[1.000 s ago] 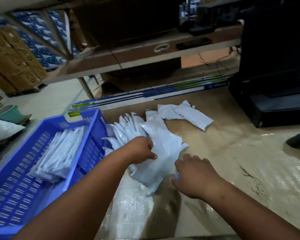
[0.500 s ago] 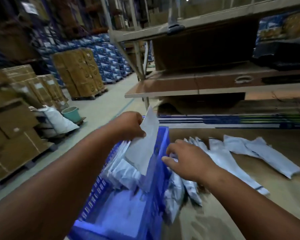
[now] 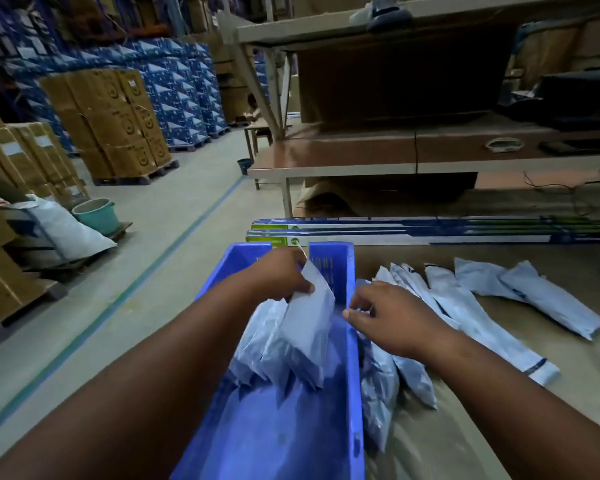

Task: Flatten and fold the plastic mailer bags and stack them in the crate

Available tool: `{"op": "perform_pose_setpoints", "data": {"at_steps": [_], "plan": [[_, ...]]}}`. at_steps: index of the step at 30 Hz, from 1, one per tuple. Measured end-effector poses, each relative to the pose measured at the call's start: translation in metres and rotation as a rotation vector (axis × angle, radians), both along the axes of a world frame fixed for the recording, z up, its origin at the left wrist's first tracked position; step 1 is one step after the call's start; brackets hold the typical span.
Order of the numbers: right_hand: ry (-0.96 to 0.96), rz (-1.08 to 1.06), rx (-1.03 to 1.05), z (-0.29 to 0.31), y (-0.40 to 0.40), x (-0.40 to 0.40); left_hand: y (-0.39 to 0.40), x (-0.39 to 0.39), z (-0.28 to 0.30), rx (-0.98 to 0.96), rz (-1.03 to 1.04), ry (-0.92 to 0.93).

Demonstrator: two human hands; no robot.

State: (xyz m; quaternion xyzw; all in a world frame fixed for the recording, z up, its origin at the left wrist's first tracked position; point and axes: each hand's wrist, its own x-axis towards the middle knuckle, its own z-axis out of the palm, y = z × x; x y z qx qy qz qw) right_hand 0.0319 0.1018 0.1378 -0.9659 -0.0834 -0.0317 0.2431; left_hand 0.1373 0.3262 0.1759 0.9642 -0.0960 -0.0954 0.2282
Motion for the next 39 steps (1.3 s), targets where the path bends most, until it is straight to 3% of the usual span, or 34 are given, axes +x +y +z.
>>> {"op": "perform_pose_setpoints", "data": {"at_steps": [8, 11, 16, 19, 21, 24, 26, 33, 39], "plan": [[0.018, -0.064, 0.013, -0.003, -0.003, -0.004, -0.023, 0.012, -0.062, 0.181, 0.005, 0.069], [0.013, -0.078, 0.02, -0.005, -0.002, -0.004, -0.024, 0.019, -0.082, 0.37, -0.065, -0.064], [-0.003, -0.089, 0.02, -0.011, 0.003, -0.001, -0.021, 0.012, -0.111, 0.341, -0.096, -0.286], [0.001, -0.081, 0.011, -0.014, 0.012, 0.0, -0.027, 0.002, -0.12, 0.533, -0.351, -0.525], [0.025, -0.083, -0.013, -0.016, 0.016, 0.002, -0.033, 0.0, -0.128, 0.721, -0.508, -0.466], [0.057, -0.087, -0.042, -0.019, 0.021, 0.002, -0.042, 0.001, -0.14, 1.001, -0.527, -0.214], [0.07, -0.082, -0.044, -0.022, 0.023, 0.002, -0.045, 0.004, -0.143, 1.098, -0.586, -0.166], [0.098, -0.069, -0.005, -0.03, 0.02, -0.003, -0.038, -0.006, -0.154, 1.125, -0.807, -0.189], [0.107, -0.068, 0.007, -0.031, 0.021, -0.004, -0.025, 0.012, -0.146, 1.164, -0.752, -0.259]]}}
